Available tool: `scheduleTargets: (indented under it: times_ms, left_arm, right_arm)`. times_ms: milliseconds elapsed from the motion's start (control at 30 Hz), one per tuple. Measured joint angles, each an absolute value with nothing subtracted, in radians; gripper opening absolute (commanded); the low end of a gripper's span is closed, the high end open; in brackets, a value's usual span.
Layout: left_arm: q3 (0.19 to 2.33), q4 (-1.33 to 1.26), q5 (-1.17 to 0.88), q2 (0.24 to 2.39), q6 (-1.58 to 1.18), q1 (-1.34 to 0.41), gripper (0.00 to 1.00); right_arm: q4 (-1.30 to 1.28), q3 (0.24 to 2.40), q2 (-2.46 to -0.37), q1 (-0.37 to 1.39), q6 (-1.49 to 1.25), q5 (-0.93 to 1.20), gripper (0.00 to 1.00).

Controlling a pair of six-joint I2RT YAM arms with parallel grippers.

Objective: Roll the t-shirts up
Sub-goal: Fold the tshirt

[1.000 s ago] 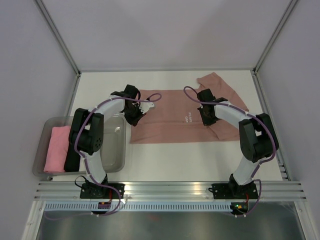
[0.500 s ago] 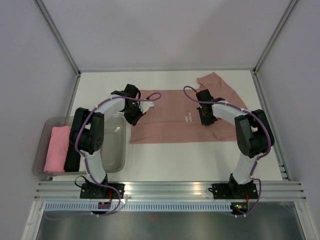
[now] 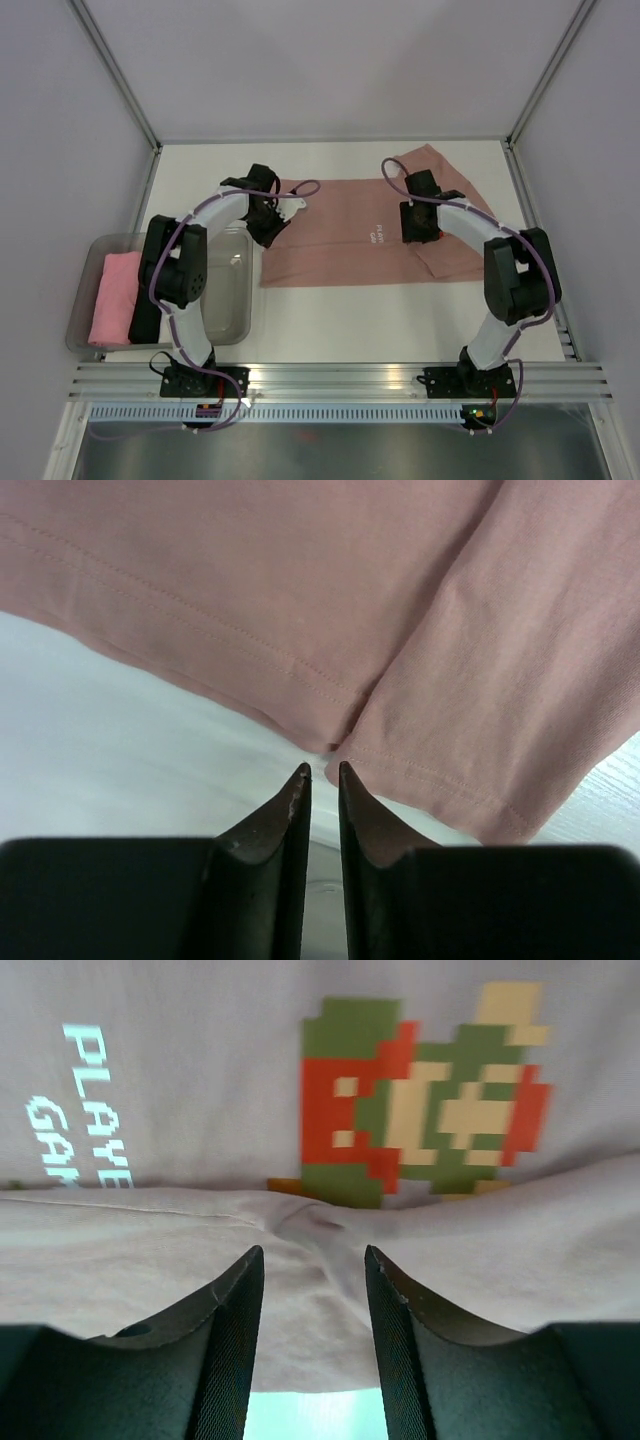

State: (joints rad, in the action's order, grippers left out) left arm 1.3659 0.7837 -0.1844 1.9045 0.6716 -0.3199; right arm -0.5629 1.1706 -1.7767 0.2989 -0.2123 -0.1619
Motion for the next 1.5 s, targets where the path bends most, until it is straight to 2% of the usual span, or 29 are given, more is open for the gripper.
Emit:
scheduleTargets:
  times_ms: [33, 67, 167, 267, 333, 567, 733, 867, 967, 1000, 1067, 1100, 1200, 1267, 1500]
  left_arm:
    - [1.373, 0.786, -0.185, 1.902, 0.667, -0.318, 0.25]
    - [1.378, 0.787, -0.187, 1.898, 0.665, -0.317, 0.32]
    - [1.379, 0.793, -0.194, 1.863, 0.659, -0.327, 0.43]
    - [1.369, 0.793, -0.191, 1.794, 0.659, -0.381, 0.48]
    - [1.349, 0.787, -0.188, 1.747, 0.659, -0.435, 0.52]
    - [1.171, 0.785, -0.169, 1.682, 0.665, -0.566, 0.56]
    - [1.054, 0.768, -0.121, 1.683, 0.674, -0.568, 0.56]
    - [1.012, 0.732, -0.087, 1.701, 0.677, -0.575, 0.56]
    - [1.003, 0.707, -0.066, 1.701, 0.678, -0.581, 0.50]
    - [1.001, 0.699, -0.057, 1.701, 0.677, -0.582, 0.41]
    - [1.000, 0.682, -0.038, 1.702, 0.678, -0.582, 0.32]
    - [1.000, 0.674, -0.033, 1.702, 0.677, -0.582, 0.21]
    - [1.000, 0.652, -0.013, 1.705, 0.680, -0.580, 0.03]
    - [1.000, 0.648, -0.008, 1.705, 0.680, -0.580, 0.02]
    - [1.001, 0.657, -0.049, 1.692, 0.680, -0.580, 0.02]
  right_arm:
    - [-0.564, 1.171, -1.752, 0.277, -0.225, -0.149, 0.52]
    - [-0.564, 1.170, -1.723, 0.249, -0.241, -0.132, 0.52]
    - [-0.545, 1.152, -1.622, 0.119, -0.307, -0.101, 0.48]
    - [-0.511, 1.073, -1.502, -0.071, -0.390, -0.099, 0.47]
    - [-0.492, 1.004, -1.449, -0.203, -0.440, -0.105, 0.50]
    - [-0.472, 0.781, -1.428, -0.479, -0.534, -0.067, 0.55]
    - [-0.421, 0.776, -1.459, -0.496, -0.538, -0.054, 0.54]
    - [-0.373, 0.775, -1.494, -0.500, -0.545, -0.052, 0.50]
    - [-0.346, 0.773, -1.518, -0.504, -0.551, -0.052, 0.33]
    - [-0.339, 0.772, -1.522, -0.506, -0.553, -0.052, 0.26]
    - [-0.318, 0.764, -1.522, -0.511, -0.559, -0.051, 0.18]
    - [-0.308, 0.758, -1.521, -0.515, -0.560, -0.048, 0.16]
    - [-0.298, 0.752, -1.518, -0.526, -0.567, -0.039, 0.05]
    - [-0.299, 0.749, -1.514, -0.535, -0.571, -0.038, 0.00]
    - [-0.344, 0.717, -1.444, -0.585, -0.587, -0.060, 0.00]
